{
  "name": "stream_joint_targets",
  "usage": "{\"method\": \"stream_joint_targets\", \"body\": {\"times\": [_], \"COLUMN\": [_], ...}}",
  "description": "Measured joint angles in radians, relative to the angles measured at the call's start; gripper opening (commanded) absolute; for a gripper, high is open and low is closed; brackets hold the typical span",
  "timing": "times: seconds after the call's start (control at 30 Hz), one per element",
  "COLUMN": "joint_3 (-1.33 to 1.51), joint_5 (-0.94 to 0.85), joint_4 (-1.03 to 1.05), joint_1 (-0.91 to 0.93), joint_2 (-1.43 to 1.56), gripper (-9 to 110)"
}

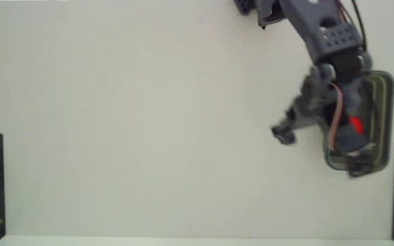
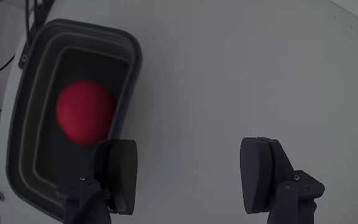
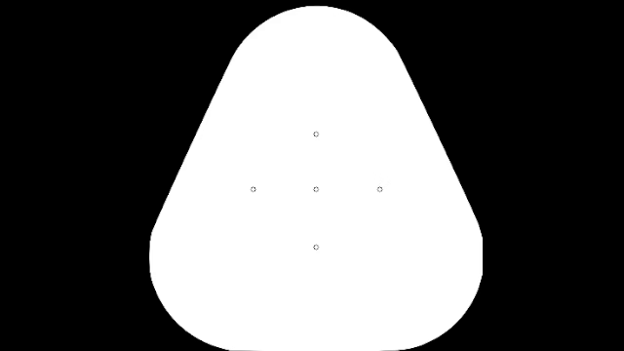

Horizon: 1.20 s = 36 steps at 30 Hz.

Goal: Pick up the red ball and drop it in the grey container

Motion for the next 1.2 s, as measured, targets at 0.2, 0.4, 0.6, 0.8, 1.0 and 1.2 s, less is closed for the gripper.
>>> {"method": "stream_joint_targets", "body": {"times": [0.2,0.4,0.6,0.8,1.0,1.2], "joint_3": [0.089,0.167,0.239,0.291,0.333,0.367], "joint_5": [0.0,0.002,0.0,-0.002,0.0,0.0], "joint_4": [-0.003,-0.003,-0.003,-0.003,-0.003,-0.003], "joint_1": [0.058,0.129,0.187,0.225,0.255,0.284], "joint_2": [0.087,0.179,0.252,0.307,0.356,0.387], "gripper": [110,110,110,110,110,110]}}
